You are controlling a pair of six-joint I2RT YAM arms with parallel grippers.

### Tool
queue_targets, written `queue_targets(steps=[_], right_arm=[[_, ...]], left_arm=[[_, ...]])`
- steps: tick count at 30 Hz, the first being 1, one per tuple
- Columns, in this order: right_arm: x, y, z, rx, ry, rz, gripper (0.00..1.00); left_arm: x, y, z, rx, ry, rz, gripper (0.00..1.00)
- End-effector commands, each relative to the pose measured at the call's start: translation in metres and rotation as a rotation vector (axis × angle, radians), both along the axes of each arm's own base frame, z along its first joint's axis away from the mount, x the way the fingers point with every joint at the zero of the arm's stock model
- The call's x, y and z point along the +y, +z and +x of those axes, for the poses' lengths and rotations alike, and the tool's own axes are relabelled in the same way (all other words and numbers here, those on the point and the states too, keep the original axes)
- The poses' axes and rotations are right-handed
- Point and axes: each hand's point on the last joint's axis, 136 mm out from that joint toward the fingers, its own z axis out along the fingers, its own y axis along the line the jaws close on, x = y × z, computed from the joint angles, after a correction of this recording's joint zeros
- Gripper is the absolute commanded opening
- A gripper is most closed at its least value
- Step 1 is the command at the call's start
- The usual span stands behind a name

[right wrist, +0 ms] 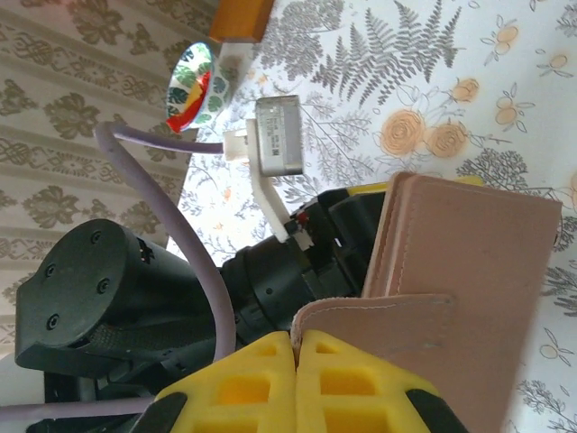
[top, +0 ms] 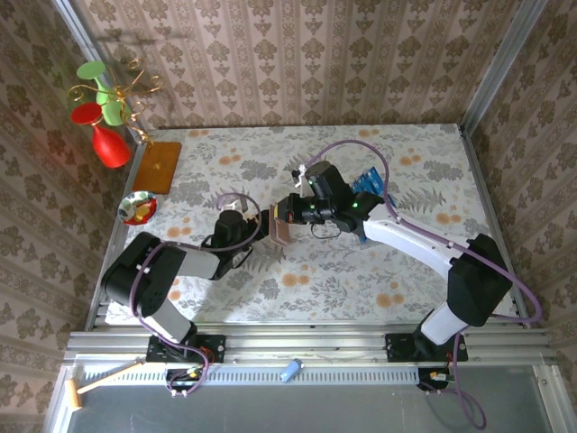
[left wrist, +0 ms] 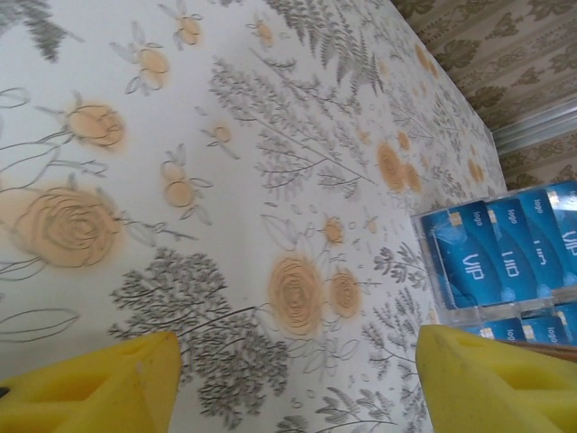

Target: Put the credit cards into the card holder

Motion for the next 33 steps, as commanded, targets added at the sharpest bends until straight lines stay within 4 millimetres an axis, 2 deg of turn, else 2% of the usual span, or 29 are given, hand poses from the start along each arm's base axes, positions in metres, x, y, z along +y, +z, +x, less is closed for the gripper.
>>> queue_targets(steps=[1,10,16,20,25,30,33], right_arm=[[-0.004,-0.018,-0.009,0.016,0.048,-0.047,0.0],[-0.014,-0.042,-0.015,0.047,0.051,-0.09,0.0],[-0.018,-0.054,-0.017,0.066,0.054,-0.105,0.0],[-0.022,-0.061,-0.017,0.076,0.049,-0.105,0.0],[-0.036,-0.071,-0.016,0.089,0.019,-0.101,0.0],[-0.06,-0.084,-0.014,0.104,-0.042,-0.093,0.0],[-0.073,-0.091,-0.014,0.114,-0.075,-0.087,0.0]], left_arm=[[0.002,0.015,0.004,-0.061,0.003,-0.066,0.72],[0.035,-0.011,-0.013,0.012,0.042,0.029,0.73],[0.055,-0.012,-0.025,0.064,0.056,0.164,0.77],[0.07,-0.007,-0.032,0.092,0.065,0.283,0.83],[0.068,0.002,-0.036,0.083,0.026,0.314,0.83],[0.061,0.0,-0.035,0.099,-0.023,0.322,0.83],[0.048,-0.004,-0.035,0.108,-0.071,0.331,0.84]])
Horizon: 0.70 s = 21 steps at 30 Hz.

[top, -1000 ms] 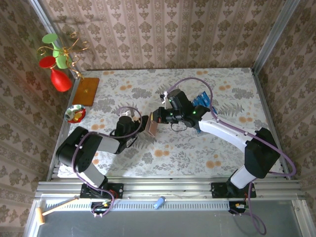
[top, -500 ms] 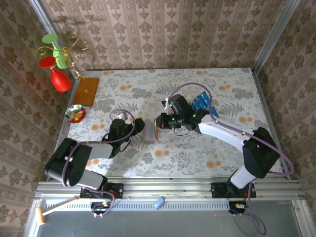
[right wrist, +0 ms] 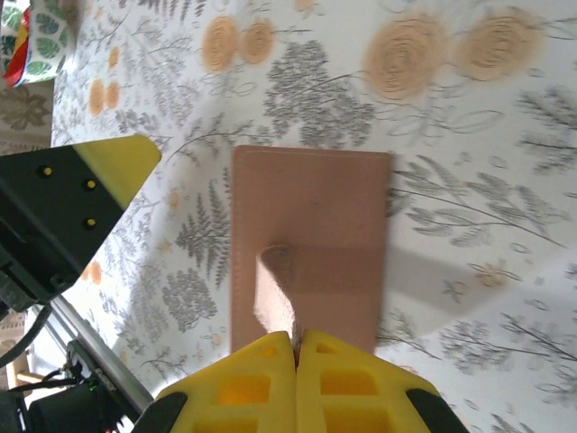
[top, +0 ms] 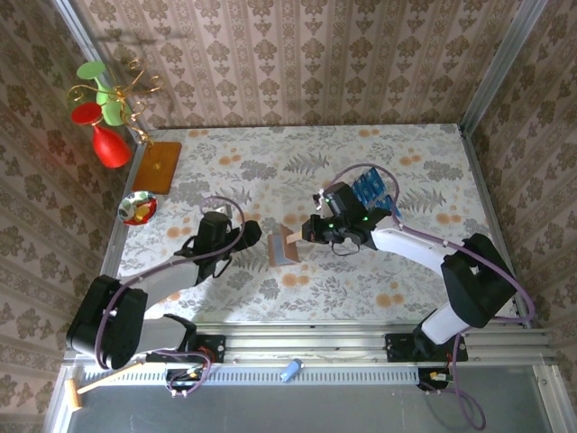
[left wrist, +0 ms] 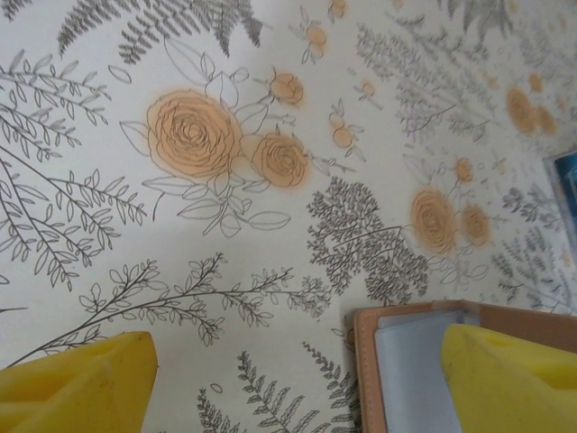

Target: Put the credit cards into the card holder

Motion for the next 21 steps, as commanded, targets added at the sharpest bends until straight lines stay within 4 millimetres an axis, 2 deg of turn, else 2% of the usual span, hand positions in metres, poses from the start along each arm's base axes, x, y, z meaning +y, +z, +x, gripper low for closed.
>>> queue_targets(steps=[1,7,12,21], right_arm=[[-0.01,0.005,0.0,-0.015,-0.032,0.038,0.0],[-0.027,-0.004,0.002,-0.005,-0.073,0.035,0.0],[-0.045,-0.024,0.0,0.019,-0.108,-0.015,0.0],[-0.059,-0.047,-0.002,0.052,-0.146,-0.021,0.0]], left_arm=[[-0.015,-0.002,0.001,0.022,-0.079,0.03,0.84],[-0.037,-0.012,0.004,0.049,-0.13,0.035,0.84],[-0.052,-0.012,0.004,0.048,-0.162,0.024,0.84],[-0.064,-0.019,0.003,0.071,-0.203,0.032,0.85]])
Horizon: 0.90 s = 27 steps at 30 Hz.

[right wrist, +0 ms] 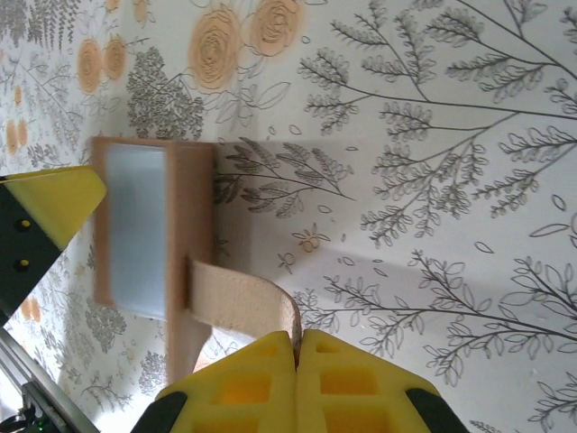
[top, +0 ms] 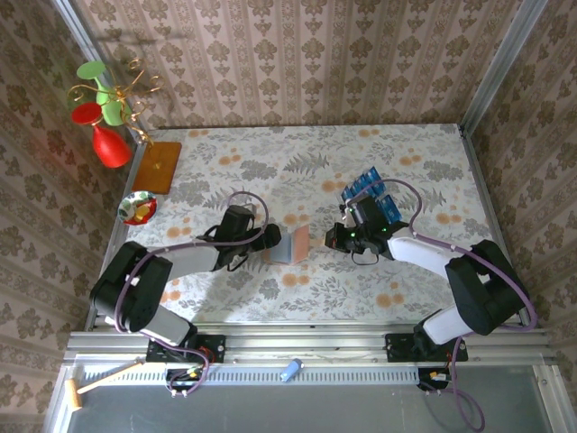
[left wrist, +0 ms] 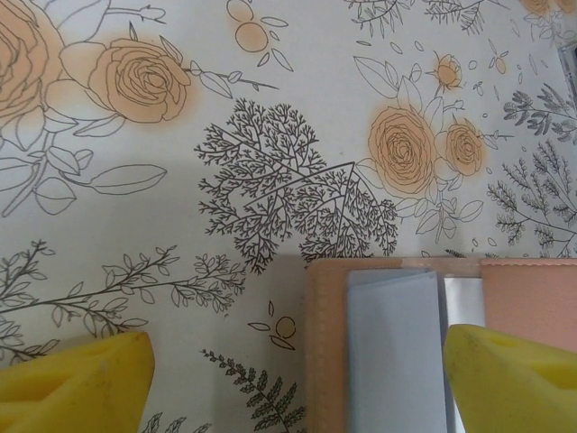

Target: Put the credit cards into the card holder

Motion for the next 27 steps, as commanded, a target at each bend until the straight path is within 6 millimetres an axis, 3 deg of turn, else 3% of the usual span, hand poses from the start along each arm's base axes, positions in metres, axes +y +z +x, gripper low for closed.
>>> queue_targets(steps=[1,7,12,15,18,23,27], right_arm=[[-0.003,-0.004,0.003,-0.012,-0.012,0.004,0.0],[-0.009,-0.015,0.004,0.007,-0.027,-0.005,0.0],[-0.008,-0.024,0.008,0.029,-0.022,-0.018,0.0],[-0.006,-0.025,0.009,0.037,-0.01,-0.021,0.17],[-0.007,-0.014,0.008,0.023,-0.011,-0.015,0.34],[-0.017,0.023,0.002,-0.054,-0.06,-0.021,0.35],[-0.008,0.046,-0.006,-0.109,-0.046,-0.011,0.33]], left_arm=[[-0.011,0.006,0.005,-0.021,-0.042,-0.008,0.85],[-0.02,0.009,0.007,-0.025,-0.067,-0.028,0.8],[-0.03,0.014,0.008,-0.042,-0.102,-0.071,0.48],[-0.033,0.016,0.008,-0.047,-0.108,-0.082,0.34],[-0.034,0.02,0.008,-0.053,-0.108,-0.085,0.29],[-0.033,0.028,0.008,-0.07,-0.106,-0.067,0.28],[-0.033,0.032,0.006,-0.08,-0.103,-0.047,0.26]])
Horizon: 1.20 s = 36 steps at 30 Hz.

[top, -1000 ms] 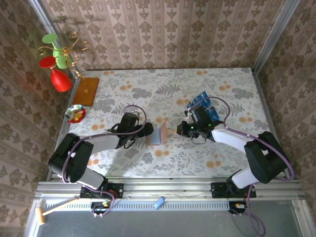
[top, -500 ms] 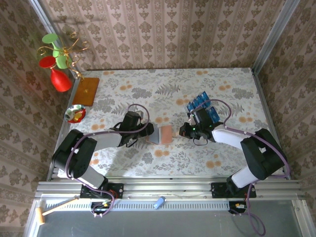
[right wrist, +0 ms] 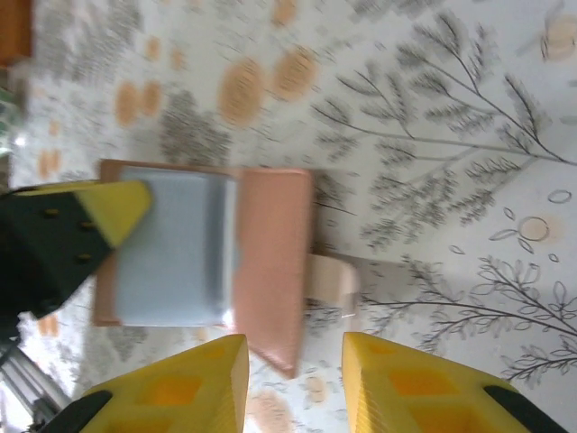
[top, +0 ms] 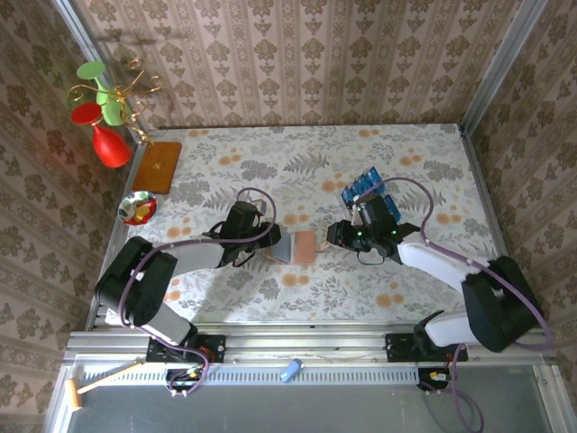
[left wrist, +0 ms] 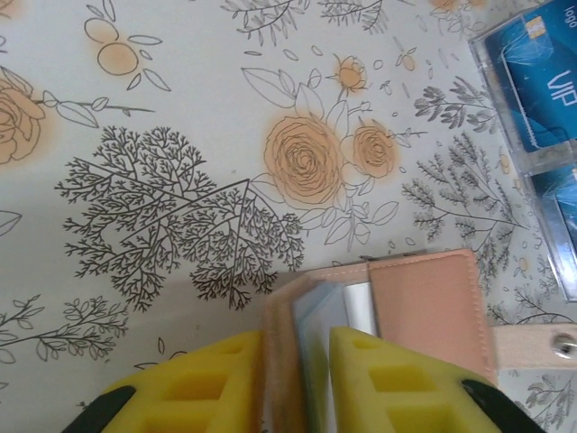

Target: Put the credit cards into the card holder

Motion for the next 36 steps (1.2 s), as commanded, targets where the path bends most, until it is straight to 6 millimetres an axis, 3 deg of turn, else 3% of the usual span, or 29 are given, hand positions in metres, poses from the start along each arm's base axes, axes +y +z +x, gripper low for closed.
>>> queue_targets(steps=[1,4,8,11,16,23,36], right_arm=[[0.008,0.012,-0.005,-0.011,0.002,-0.02,0.32],[0.03,0.01,-0.004,-0.006,0.045,-0.01,0.28],[0.065,-0.015,-0.002,0.041,0.109,-0.008,0.21],[0.075,-0.036,0.0,0.077,0.118,-0.023,0.18],[0.07,-0.069,0.0,0.122,0.096,-0.071,0.18],[0.06,-0.094,-0.007,0.165,0.072,-0.107,0.16],[0.054,-0.104,-0.009,0.182,0.056,-0.12,0.15]], left_arm=[[-0.003,0.016,0.004,-0.043,-0.004,0.016,0.26],[-0.003,0.017,0.004,-0.049,-0.002,0.023,0.25],[-0.004,0.017,0.004,-0.05,-0.001,0.032,0.25],[-0.004,0.018,0.005,-0.053,-0.004,0.036,0.25],[-0.006,0.02,0.006,-0.06,-0.016,0.038,0.27],[-0.006,0.027,0.007,-0.086,-0.036,0.033,0.55],[0.006,0.037,0.014,-0.108,0.0,-0.018,0.58]])
